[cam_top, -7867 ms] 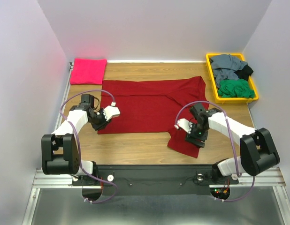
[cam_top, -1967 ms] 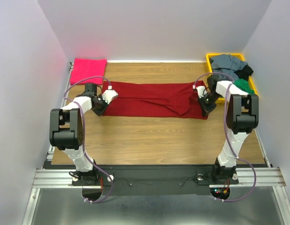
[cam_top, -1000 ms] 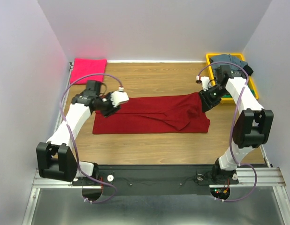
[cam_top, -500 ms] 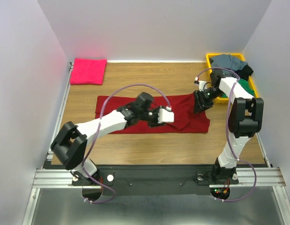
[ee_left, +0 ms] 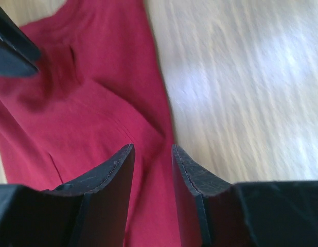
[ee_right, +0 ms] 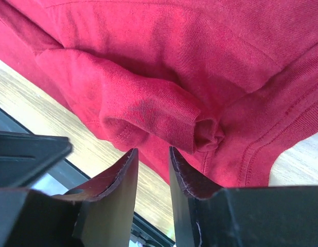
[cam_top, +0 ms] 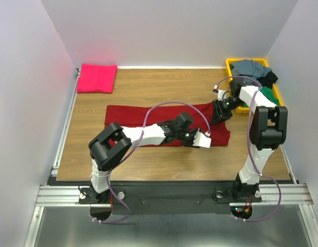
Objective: Fold and stack the t-shirts
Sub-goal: Fold the tshirt
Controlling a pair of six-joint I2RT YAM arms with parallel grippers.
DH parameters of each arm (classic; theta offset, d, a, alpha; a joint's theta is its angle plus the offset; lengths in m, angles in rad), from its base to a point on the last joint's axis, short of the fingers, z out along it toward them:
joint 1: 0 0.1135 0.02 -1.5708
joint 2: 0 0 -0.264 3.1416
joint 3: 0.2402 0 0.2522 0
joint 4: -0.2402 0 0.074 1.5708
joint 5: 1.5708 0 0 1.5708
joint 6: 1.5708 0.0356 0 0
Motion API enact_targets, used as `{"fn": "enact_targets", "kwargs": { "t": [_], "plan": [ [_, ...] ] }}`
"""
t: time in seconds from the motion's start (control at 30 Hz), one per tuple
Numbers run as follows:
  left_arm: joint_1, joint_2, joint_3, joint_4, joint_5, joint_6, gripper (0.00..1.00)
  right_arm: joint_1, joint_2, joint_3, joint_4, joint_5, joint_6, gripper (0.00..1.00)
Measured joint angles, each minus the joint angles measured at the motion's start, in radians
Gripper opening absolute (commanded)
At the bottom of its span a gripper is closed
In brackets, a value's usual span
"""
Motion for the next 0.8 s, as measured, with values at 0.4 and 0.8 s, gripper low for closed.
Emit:
{"fn": "enact_targets", "kwargs": {
  "t": [0.4,0.8],
  "plan": [
    [-0.008,0.099,0.053,0.022,-0.042,0.048,0.43,-0.002,0.000,0.000,-0.003,0.023,0.014,0.46],
    [-0.007,0.132,0.114,0.000,-0.055,0.074,0.07,-0.025,0.000,0.000,-0.006,0.053,0.015,0.46]
  ]
}}
